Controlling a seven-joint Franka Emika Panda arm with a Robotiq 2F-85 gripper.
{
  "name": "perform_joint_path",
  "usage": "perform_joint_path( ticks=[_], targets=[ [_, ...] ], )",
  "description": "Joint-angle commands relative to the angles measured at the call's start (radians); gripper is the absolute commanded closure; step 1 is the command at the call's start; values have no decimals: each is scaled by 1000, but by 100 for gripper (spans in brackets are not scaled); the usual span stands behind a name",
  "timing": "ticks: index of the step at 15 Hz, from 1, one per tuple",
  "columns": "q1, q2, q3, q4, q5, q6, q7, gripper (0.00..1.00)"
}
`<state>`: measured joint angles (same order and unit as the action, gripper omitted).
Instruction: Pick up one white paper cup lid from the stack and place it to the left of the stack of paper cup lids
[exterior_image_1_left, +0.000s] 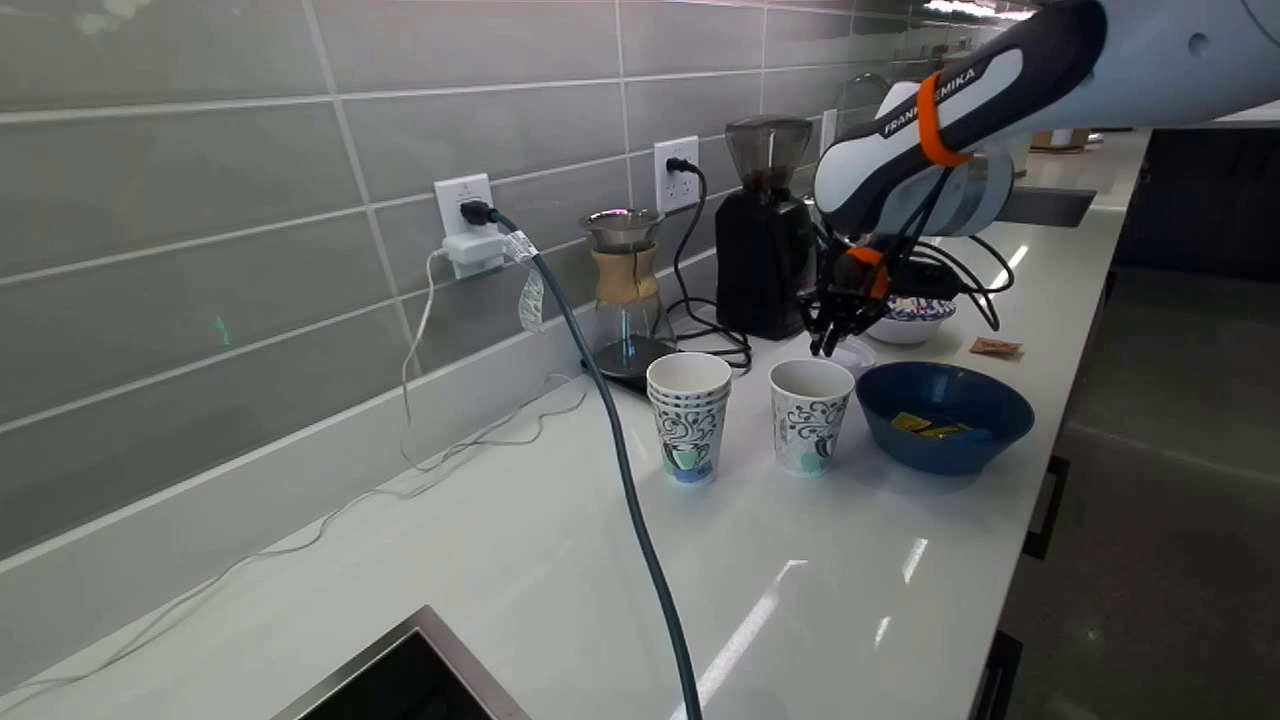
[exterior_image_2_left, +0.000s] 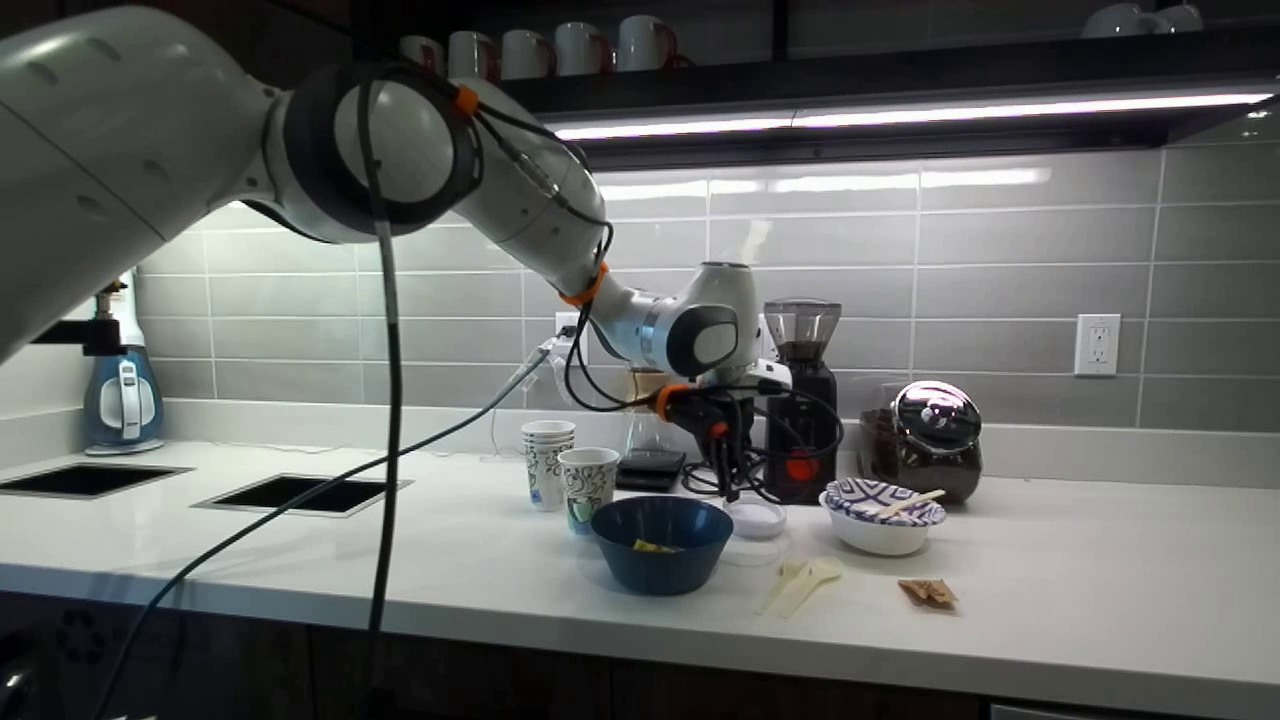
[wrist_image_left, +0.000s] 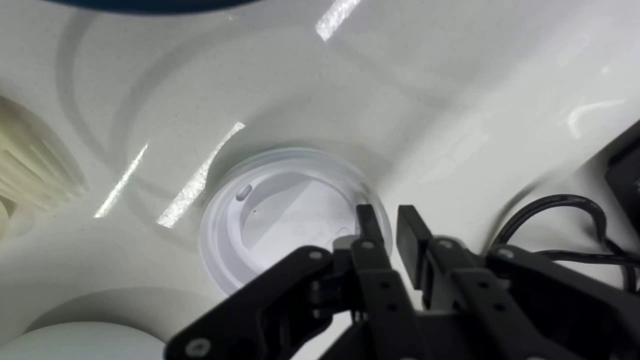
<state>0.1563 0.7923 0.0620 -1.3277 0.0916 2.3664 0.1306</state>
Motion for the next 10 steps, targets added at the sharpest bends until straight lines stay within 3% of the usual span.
perform_joint_path(
  ticks=[1, 4, 8, 10],
  targets=[
    [18, 42, -18, 57, -28, 8, 30, 80],
    [18, 50, -17, 67, -32, 8, 27, 81],
    [21, 55, -18, 76, -38, 7, 28, 98],
    [22, 55, -18, 81, -41, 7, 28, 98]
  ],
)
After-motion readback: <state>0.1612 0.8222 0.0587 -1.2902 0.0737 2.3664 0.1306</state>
